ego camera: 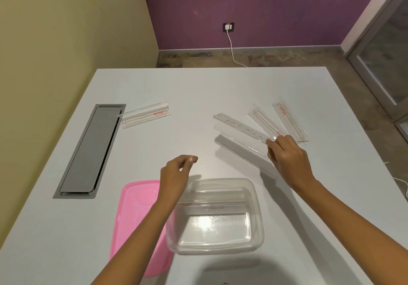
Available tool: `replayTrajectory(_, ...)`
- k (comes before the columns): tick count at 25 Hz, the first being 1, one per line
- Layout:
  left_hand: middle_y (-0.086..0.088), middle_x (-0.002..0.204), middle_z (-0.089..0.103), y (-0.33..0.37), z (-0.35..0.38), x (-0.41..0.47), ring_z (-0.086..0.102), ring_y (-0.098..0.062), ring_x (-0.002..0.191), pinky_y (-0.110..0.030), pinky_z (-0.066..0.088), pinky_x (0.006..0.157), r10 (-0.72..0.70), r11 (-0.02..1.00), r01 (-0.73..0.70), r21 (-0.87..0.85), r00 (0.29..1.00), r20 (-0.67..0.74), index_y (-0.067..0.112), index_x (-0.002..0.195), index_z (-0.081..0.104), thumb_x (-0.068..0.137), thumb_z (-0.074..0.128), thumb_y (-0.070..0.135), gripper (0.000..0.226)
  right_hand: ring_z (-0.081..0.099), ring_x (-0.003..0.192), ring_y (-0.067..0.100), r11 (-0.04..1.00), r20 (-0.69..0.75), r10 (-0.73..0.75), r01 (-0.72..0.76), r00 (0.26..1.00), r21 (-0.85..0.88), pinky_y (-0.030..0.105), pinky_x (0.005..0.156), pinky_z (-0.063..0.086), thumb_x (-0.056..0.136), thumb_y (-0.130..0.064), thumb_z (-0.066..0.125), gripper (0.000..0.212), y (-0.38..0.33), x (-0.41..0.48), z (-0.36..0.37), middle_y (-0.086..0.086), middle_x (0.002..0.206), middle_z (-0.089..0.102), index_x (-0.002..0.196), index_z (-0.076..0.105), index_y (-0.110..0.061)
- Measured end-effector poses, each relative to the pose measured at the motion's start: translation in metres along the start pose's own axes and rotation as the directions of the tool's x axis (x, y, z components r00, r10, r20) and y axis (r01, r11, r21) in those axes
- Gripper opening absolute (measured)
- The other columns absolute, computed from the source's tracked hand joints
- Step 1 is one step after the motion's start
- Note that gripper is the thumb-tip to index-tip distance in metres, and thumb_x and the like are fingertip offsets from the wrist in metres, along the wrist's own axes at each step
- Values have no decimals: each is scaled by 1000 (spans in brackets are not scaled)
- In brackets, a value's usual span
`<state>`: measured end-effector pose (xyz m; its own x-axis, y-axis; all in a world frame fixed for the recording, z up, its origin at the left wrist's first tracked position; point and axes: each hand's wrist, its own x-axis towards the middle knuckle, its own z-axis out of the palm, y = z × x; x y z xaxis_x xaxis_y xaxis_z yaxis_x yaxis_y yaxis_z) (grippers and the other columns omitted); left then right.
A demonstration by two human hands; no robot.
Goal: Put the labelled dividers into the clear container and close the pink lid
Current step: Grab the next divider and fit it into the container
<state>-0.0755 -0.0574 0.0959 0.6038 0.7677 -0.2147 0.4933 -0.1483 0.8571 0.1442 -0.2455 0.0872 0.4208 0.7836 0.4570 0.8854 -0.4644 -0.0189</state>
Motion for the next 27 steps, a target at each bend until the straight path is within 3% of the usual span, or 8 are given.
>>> replayTrajectory(3,2,98,75,15,-13,-2,70,-13,92,-28,48,88,-115,973,128,-193,990,79,19,97,72,98,44,33,32,54,57,26,989,-137,-149,144,979,-44,29,38,43,79,2,72,12,-18,-13,-25,10,64,61,90,71,1)
replayTrajectory(7,-7,102,74,27,-25,-11,72,-18,91,-28,57,83,-195,843,277,-461,956,218,10,99,67,96,43,44,42,56,56,26,966,-251,-259,256,933,-42,28,41,45,75,3,75,19,-40,-30,-44,9,67,66,94,73,3)
replayTrajectory(11,-26,92,70,28,-30,-28,73,-16,69,-19,60,68,-212,788,237,-568,971,112,-4,121,53,92,59,20,38,62,70,27,954,-242,-275,296,931,54,29,50,51,77,2,75,27,-58,-51,-46,12,79,70,103,71,2)
replayTrajectory(14,-29,99,68,16,-35,-42,74,-16,68,-22,60,70,-210,813,216,-540,975,74,-4,137,38,92,58,12,52,59,92,25,966,-131,-137,162,982,201,34,69,56,81,-12,75,37,-70,-61,-46,13,97,67,116,65,-5)
replayTrajectory(16,-21,98,72,8,-37,-53,74,-18,72,-31,60,80,-154,857,165,-488,986,63,-4,123,53,93,56,7,32,51,106,22,966,-21,-46,50,999,252,37,86,53,82,-26,73,53,-78,-63,-48,10,113,62,129,55,-11)
replayTrajectory(19,-4,83,77,-4,-38,-67,75,-19,75,-23,60,73,-93,879,117,-462,993,73,5,107,66,92,52,0,21,47,115,19,951,157,-22,-28,987,308,39,106,37,80,-41,69,74,-91,-62,-52,4,125,56,141,39,-13)
replayTrajectory(24,-7,92,75,-19,-35,-83,73,-19,85,-20,60,72,-74,924,72,-375,997,7,19,94,69,90,53,-1,25,51,116,19,872,512,-76,-192,856,450,32,101,39,81,-42,69,90,-110,-67,-43,-5,132,52,149,10,-31)
replayTrajectory(27,-10,94,73,-31,-32,-91,73,-24,86,-22,60,69,-110,932,100,-347,994,-7,15,95,68,88,57,0,20,50,117,16,829,651,-99,-299,752,472,29,93,43,79,-41,70,84,-115,-75,-32,-8,131,53,145,19,-37)
